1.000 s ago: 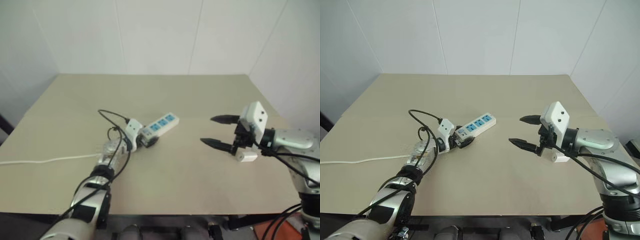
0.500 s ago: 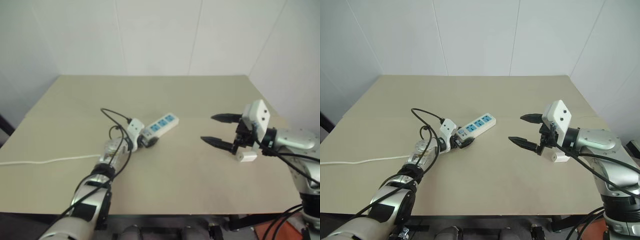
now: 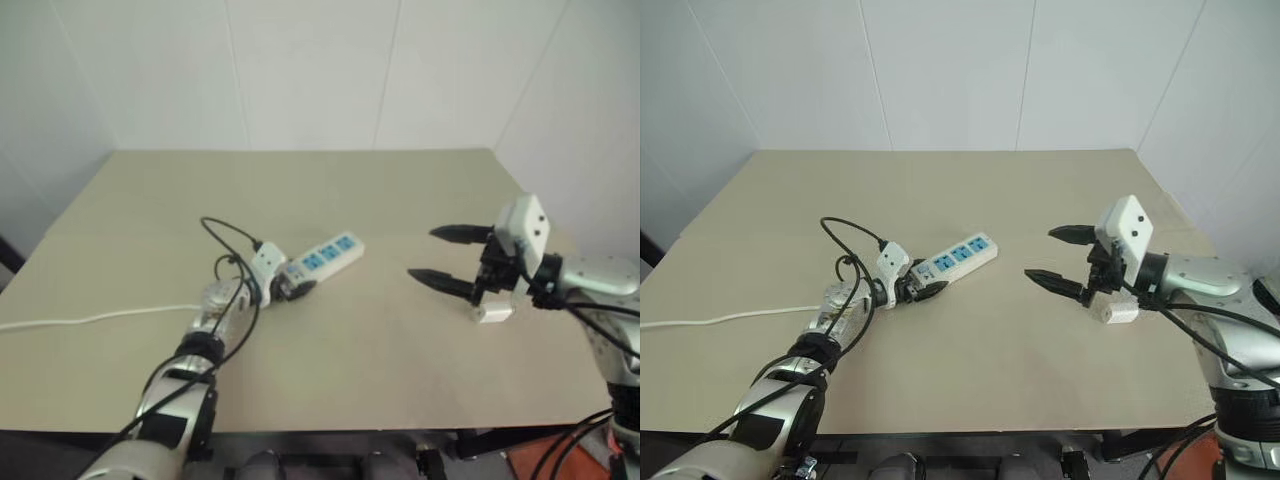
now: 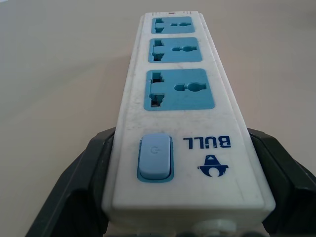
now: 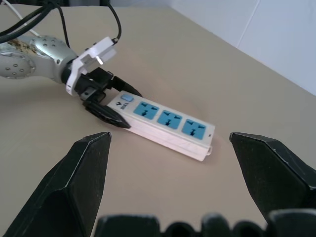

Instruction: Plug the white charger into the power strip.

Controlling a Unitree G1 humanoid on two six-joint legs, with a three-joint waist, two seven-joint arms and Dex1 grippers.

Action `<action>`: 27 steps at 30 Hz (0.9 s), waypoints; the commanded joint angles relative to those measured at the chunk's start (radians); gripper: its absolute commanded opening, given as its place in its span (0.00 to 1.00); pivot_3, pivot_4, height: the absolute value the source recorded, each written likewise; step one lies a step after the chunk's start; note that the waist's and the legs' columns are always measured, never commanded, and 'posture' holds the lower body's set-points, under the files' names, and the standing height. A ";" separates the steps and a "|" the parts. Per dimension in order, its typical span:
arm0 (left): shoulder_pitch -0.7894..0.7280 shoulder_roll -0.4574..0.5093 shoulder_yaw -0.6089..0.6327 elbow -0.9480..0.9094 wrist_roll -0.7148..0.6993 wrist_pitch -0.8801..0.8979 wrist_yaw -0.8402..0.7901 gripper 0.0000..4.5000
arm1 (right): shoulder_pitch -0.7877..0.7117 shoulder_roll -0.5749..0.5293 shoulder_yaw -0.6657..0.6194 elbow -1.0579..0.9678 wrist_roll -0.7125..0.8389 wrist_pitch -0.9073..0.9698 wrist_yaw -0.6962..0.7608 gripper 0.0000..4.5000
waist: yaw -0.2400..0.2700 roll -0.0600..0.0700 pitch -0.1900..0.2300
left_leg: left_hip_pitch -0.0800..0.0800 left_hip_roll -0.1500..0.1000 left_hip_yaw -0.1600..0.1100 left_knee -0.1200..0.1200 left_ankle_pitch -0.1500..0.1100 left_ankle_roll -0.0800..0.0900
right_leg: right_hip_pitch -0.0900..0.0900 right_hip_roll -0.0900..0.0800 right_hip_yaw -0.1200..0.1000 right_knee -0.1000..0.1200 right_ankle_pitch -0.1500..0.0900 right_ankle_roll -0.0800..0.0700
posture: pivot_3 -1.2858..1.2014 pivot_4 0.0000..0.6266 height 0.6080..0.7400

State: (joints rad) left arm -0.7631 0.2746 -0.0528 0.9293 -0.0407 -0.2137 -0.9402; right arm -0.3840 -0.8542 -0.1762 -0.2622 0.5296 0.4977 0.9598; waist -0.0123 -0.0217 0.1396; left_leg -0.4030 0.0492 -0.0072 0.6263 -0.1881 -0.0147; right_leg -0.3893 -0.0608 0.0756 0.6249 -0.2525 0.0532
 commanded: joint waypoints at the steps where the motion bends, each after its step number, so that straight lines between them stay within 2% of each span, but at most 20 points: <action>1: 0.034 0.044 -0.042 -0.098 -0.032 0.005 -0.206 0.74 | -0.007 -0.035 -0.051 0.011 0.001 -0.013 0.014 1.00 | -0.001 0.000 0.000 | -0.001 0.000 0.000 0.000 0.000 0.000 | -0.001 0.000 0.000 0.000 0.000 -0.001 | 0.52 0.24 1.00; 4: 0.066 0.084 -0.066 -0.215 -0.081 0.040 -0.362 0.74 | -0.001 -0.056 -0.059 0.027 0.002 -0.018 0.028 1.00 | -0.003 0.000 0.000 | -0.002 0.000 0.000 0.000 0.000 0.000 | -0.002 0.000 0.000 0.000 0.000 -0.001 | 0.52 0.24 1.00; 7: 0.110 0.105 -0.092 -0.319 -0.102 0.059 -0.431 0.74 | 0.002 -0.065 -0.063 0.035 0.003 -0.020 0.034 1.00 | -0.002 0.000 0.000 | -0.003 0.000 0.000 0.000 0.000 0.000 | -0.003 0.000 0.000 0.000 0.000 -0.001 | 0.52 0.24 1.00; 13: 0.180 0.099 -0.116 -0.434 -0.101 0.085 -0.403 0.74 | 0.008 -0.076 -0.072 0.040 0.000 -0.016 0.044 1.00 | 0.001 -0.001 0.001 | -0.003 0.000 0.000 0.001 0.000 0.000 | -0.003 0.000 0.000 0.001 0.000 -0.001 | 0.52 0.24 1.00; 20: 0.242 0.102 -0.146 -0.475 -0.069 0.086 -0.343 0.74 | 0.032 -0.132 -0.053 0.105 -0.064 -0.050 0.073 1.00 | 0.003 -0.001 0.001 | -0.003 0.000 0.000 0.001 0.000 0.000 | -0.003 0.000 0.000 0.000 0.000 -0.001 | 0.52 0.24 1.00; 24: 0.256 0.107 -0.157 -0.489 -0.079 0.103 -0.350 0.74 | 0.017 -0.228 0.006 0.238 -0.175 -0.165 0.177 1.00 | 0.003 0.000 0.000 | -0.003 0.000 0.000 0.002 0.000 0.000 | -0.002 0.000 0.000 0.000 0.000 -0.001 | 0.52 0.24 1.00; 27: 0.244 0.110 -0.159 -0.479 -0.084 0.108 -0.361 0.74 | -0.054 -0.315 0.109 0.379 -0.280 -0.290 0.312 1.00 | -0.001 0.000 0.001 | -0.001 0.000 0.000 0.001 0.000 0.000 | -0.002 0.000 0.000 0.000 -0.002 0.003 | 0.52 0.24 1.00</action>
State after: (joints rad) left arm -0.5124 0.3881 -0.1892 0.4643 -0.1226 -0.1136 -1.2876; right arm -0.3980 -1.1318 -0.0880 0.0756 0.2994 0.2855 1.2071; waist -0.0137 -0.0214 0.1402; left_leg -0.4039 0.0495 -0.0068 0.6276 -0.1880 -0.0145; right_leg -0.3913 -0.0611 0.0758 0.6252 -0.2555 0.0573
